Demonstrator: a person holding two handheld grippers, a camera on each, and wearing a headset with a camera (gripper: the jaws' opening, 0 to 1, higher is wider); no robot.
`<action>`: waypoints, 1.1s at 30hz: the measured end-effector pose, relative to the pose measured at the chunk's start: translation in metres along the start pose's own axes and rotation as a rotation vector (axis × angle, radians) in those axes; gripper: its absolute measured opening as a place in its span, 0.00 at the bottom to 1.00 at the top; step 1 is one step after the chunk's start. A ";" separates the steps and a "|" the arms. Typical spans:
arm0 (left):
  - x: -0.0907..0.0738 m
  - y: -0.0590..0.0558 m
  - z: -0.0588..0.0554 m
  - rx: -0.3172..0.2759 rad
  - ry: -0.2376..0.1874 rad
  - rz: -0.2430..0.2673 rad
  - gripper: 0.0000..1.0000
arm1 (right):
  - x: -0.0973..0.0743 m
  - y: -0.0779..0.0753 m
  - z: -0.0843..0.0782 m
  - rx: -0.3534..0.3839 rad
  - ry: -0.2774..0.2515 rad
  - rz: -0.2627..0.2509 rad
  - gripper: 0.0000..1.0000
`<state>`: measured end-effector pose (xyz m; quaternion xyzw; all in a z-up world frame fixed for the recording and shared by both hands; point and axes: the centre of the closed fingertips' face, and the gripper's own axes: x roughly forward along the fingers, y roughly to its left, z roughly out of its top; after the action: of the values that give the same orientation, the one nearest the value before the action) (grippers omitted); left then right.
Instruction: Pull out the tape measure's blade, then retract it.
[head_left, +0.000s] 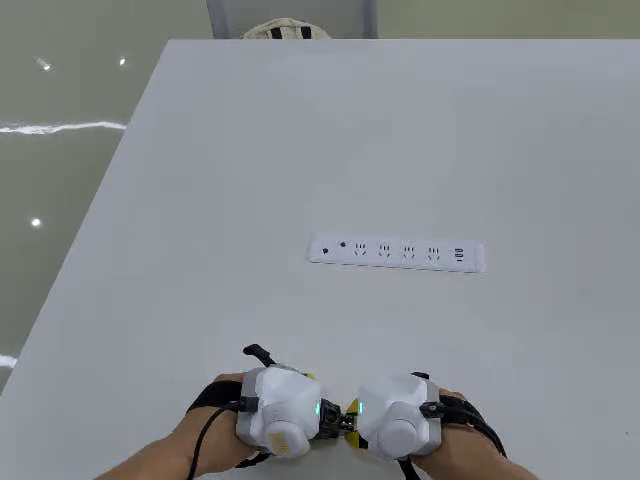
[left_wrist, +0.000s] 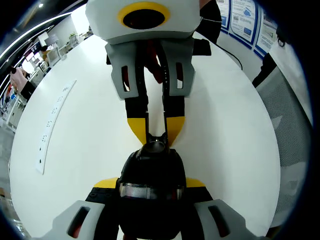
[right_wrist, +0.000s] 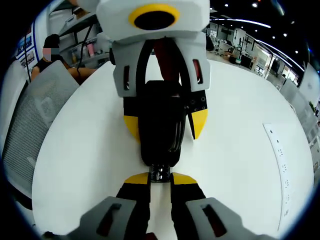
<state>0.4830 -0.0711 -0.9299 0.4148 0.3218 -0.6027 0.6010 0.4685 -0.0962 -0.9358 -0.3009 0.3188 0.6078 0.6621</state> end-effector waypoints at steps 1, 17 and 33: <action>0.000 0.000 0.000 0.003 -0.001 0.002 0.42 | 0.000 0.000 0.000 -0.007 0.000 -0.002 0.14; -0.004 0.001 0.003 0.020 -0.042 0.038 0.40 | -0.001 -0.001 -0.001 -0.015 -0.010 -0.020 0.13; -0.004 0.003 0.004 0.010 -0.066 0.058 0.40 | -0.005 -0.003 -0.004 -0.010 -0.017 -0.035 0.12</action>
<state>0.4851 -0.0729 -0.9240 0.4066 0.2865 -0.6001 0.6264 0.4712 -0.1028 -0.9349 -0.3042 0.3048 0.6004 0.6739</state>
